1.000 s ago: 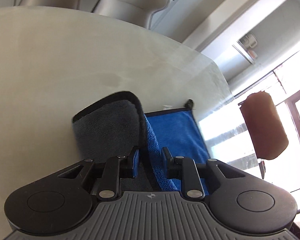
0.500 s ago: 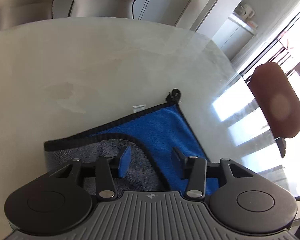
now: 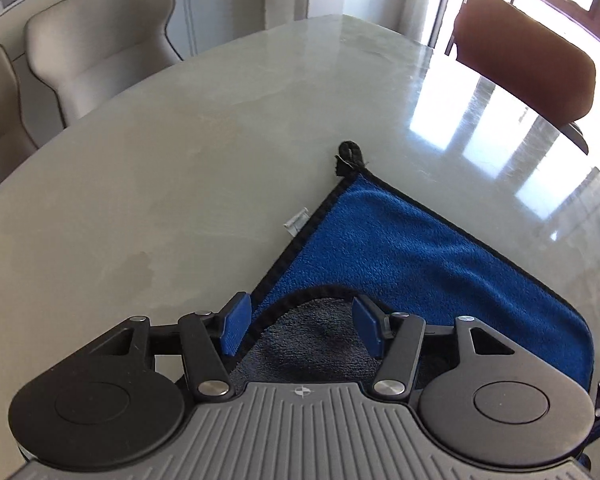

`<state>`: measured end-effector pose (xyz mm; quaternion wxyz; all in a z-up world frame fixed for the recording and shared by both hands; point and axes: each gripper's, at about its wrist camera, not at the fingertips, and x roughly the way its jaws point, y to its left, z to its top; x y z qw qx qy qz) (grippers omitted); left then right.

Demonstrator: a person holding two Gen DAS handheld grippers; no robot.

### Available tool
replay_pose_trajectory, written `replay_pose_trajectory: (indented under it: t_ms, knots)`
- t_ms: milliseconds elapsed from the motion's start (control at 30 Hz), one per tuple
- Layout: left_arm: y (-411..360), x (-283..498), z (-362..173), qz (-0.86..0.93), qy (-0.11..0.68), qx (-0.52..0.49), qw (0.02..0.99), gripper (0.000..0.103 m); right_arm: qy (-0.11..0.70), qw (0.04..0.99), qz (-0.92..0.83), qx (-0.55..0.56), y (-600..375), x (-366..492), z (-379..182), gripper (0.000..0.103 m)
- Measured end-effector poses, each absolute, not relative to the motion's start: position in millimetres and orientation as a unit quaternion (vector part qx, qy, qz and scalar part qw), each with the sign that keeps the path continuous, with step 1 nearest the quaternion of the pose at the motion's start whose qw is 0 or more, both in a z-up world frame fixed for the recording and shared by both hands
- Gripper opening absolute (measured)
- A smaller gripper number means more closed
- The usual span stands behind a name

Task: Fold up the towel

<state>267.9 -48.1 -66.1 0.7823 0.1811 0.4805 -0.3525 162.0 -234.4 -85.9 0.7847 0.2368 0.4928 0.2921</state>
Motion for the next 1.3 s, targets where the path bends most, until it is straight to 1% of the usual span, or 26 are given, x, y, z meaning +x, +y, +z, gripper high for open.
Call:
replay_pose_trajectory:
  t_ms: [67, 100, 167, 267, 300, 400, 567, 667, 767, 833, 867, 900, 933, 1000, 1100, 1233, 1267, 1300]
  knots:
    - [-50, 267, -68, -0.358, 0.481, 0.201, 0.775, 0.064, 0.495, 0.786, 0.288, 0.234, -234, 160, -86, 0.046]
    - [-50, 268, -69, -0.358, 0.480, 0.209, 0.773, 0.068, 0.495, 0.786, 0.287, 0.236, -233, 160, -86, 0.048]
    - [-50, 270, -70, -0.359, 0.480, 0.208, 0.773, 0.069, 0.493, 0.787, 0.287, 0.233, -231, 159, -86, 0.050]
    - [-49, 271, -69, -0.362, 0.483, 0.200, 0.772, 0.068, 0.491, 0.792, 0.286, 0.223, -226, 156, -84, 0.050]
    - [-49, 271, -69, -0.363, 0.483, 0.202, 0.771, 0.067, 0.489, 0.794, 0.285, 0.219, -225, 154, -84, 0.050]
    - [-50, 267, -66, -0.372, 0.476, 0.210, 0.769, 0.058, 0.483, 0.803, 0.280, 0.209, -221, 149, -83, 0.048]
    - [-53, 260, -62, -0.382, 0.465, 0.223, 0.767, 0.057, 0.478, 0.810, 0.279, 0.193, -217, 141, -80, 0.047]
    - [-56, 257, -65, -0.385, 0.467, 0.237, 0.760, 0.053, 0.478, 0.810, 0.278, 0.194, -215, 139, -79, 0.047]
    - [-56, 257, -63, -0.385, 0.468, 0.236, 0.760, 0.040, 0.479, 0.807, 0.273, 0.211, -217, 138, -79, 0.049]
    - [-56, 257, -61, -0.385, 0.470, 0.237, 0.758, 0.022, 0.479, 0.806, 0.266, 0.225, -219, 139, -80, 0.050]
    - [-56, 257, -61, -0.386, 0.470, 0.237, 0.757, 0.018, 0.479, 0.805, 0.264, 0.231, -220, 139, -81, 0.050]
    - [-56, 257, -61, -0.386, 0.471, 0.237, 0.757, 0.014, 0.478, 0.806, 0.260, 0.232, -220, 140, -81, 0.054]
    - [-56, 257, -60, -0.385, 0.472, 0.238, 0.756, 0.013, 0.477, 0.809, 0.255, 0.228, -220, 140, -80, 0.062]
    - [-57, 256, -60, -0.378, 0.473, 0.236, 0.760, 0.011, 0.478, 0.818, 0.245, 0.208, -217, 139, -78, 0.068]
    - [-57, 256, -59, -0.369, 0.473, 0.230, 0.766, 0.008, 0.467, 0.835, 0.241, 0.164, -210, 135, -73, 0.068]
    - [-58, 253, -57, -0.370, 0.467, 0.233, 0.769, 0.008, 0.441, 0.859, 0.233, 0.112, -202, 127, -68, 0.065]
    - [-58, 253, -56, -0.371, 0.464, 0.232, 0.770, 0.008, 0.437, 0.865, 0.227, 0.100, -201, 126, -68, 0.061]
    - [-57, 253, -56, -0.372, 0.463, 0.229, 0.771, 0.008, 0.435, 0.868, 0.223, 0.088, -200, 126, -69, 0.049]
